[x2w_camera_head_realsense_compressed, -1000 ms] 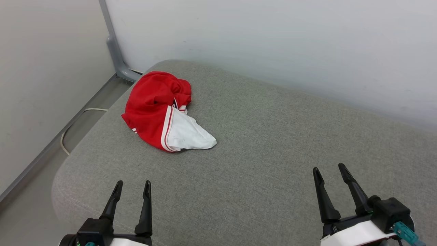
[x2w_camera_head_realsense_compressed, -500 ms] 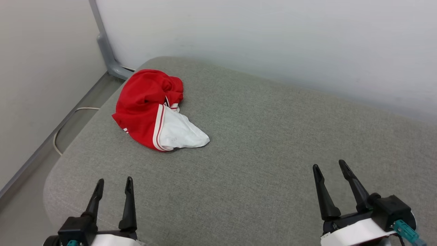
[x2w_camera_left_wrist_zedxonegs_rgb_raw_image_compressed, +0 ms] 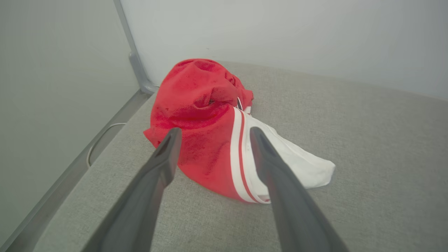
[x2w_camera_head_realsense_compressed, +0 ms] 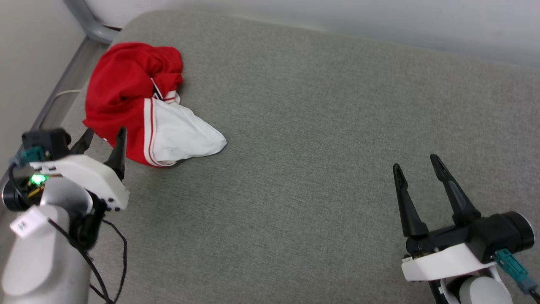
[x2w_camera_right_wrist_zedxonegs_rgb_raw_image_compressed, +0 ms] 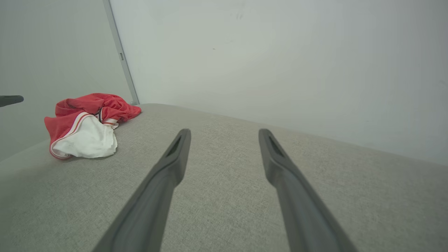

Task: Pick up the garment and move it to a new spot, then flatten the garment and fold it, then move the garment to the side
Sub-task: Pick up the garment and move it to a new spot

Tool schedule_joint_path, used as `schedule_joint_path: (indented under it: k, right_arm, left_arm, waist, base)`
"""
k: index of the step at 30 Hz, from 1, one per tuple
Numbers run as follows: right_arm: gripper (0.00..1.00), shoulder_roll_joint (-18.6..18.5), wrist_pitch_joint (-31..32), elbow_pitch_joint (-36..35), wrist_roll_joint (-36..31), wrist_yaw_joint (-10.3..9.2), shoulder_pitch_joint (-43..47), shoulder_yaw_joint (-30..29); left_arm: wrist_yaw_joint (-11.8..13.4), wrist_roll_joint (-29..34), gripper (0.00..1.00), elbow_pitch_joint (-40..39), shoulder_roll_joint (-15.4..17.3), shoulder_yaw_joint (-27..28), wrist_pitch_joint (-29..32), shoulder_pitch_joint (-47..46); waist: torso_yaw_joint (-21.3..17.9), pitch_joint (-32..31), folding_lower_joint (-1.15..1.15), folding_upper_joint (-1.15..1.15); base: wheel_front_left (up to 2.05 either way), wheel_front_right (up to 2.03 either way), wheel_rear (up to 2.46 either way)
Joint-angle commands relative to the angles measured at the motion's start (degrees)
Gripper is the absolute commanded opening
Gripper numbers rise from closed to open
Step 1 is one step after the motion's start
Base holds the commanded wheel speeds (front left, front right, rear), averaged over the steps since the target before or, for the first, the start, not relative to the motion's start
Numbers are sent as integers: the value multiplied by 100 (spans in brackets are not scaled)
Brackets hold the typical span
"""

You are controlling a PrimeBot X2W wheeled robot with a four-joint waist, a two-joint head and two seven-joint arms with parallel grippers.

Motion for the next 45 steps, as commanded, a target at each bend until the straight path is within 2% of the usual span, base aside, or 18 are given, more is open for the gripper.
schedule_joint_path:
  k: [1, 4, 7, 12, 17, 22, 23, 24, 25, 28, 32, 39, 45]
  right_arm:
    - [100, -35, -13, -59, -15, -4, -121, 8]
    - [100, -62, -13, -188, -82, -4, -240, 58]
    - [100, -58, -12, -295, -124, -4, -335, 108]
    - [100, -71, -13, -383, -194, -4, -466, 177]
    - [100, -64, -13, -457, -184, -4, -589, 130]
    - [100, -64, -13, -474, -198, -4, -648, 134]
    - [100, -54, -13, -472, -226, -4, -658, 130]
    - [100, -51, -13, -467, -232, -4, -659, 124]
    - [100, -47, -13, -454, -239, -4, -665, 120]
    - [100, -39, -13, -399, -232, -4, -698, 114]
    - [100, -25, -13, -332, -189, -4, -710, 139]
    - [100, 16, -13, -171, -45, -4, -523, 99]
    - [100, 31, -13, -112, 169, -4, -331, -43]
  left_arm:
    - [-6, -203, 100, 61, 94, -72, 273, -190]
    - [-2, -916, 100, 210, 481, -299, 1411, -813]
    - [-4, -1535, 100, 345, 782, -324, 2212, -1258]
    - [-5, -1932, 100, 684, 1186, -419, 3314, -1726]
    - [118, -2133, 100, 1303, 1330, -410, 3992, -2031]
    - [99, -2120, 100, 1721, 1384, -523, 4194, -2024]
    - [80, -2244, 91, 1970, 1278, -546, 4338, -1946]
    - [66, -2301, 32, 2037, 1254, -560, 4415, -1913]
    - [54, -2348, 0, 2073, 1232, -566, 4457, -1887]
    - [23, -2438, 0, 2071, 1247, -584, 4403, -1903]
    - [1, -2442, 0, 1920, 1454, -561, 4005, -1983]
    - [-9, -2358, 0, 1495, 1754, -650, 2928, -2125]
    - [-10, -2285, 0, 715, 1908, -1055, 2214, -2272]
  waist:
    - [-224, 383, -1, 0]
    - [-344, 640, -1, 0]
    - [-492, 852, -1, 0]
    - [-724, 1144, -1, 0]
    - [-954, 1405, -1, 0]
    - [-1044, 1524, -1, 0]
    - [-1053, 1556, -1, 0]
    - [-1047, 1560, -1, 0]
    - [-1040, 1559, -1, 0]
    - [-1008, 1495, -1, 0]
    - [-1003, 1261, -1, 0]
    - [-1056, 563, -1, 0]
    - [-1177, -61, -1, 0]
  base:
    - [0, 0, 0]
    - [0, 0, 0]
    - [0, 0, 0]
    - [0, 0, 0]
    - [0, 0, 0]
    - [0, 0, 0]
    - [0, 0, 0]
    - [0, 0, 0]
    - [0, 0, 0]
    - [0, 0, 0]
    - [0, 0, 0]
    - [0, 0, 0]
    - [0, 0, 0]
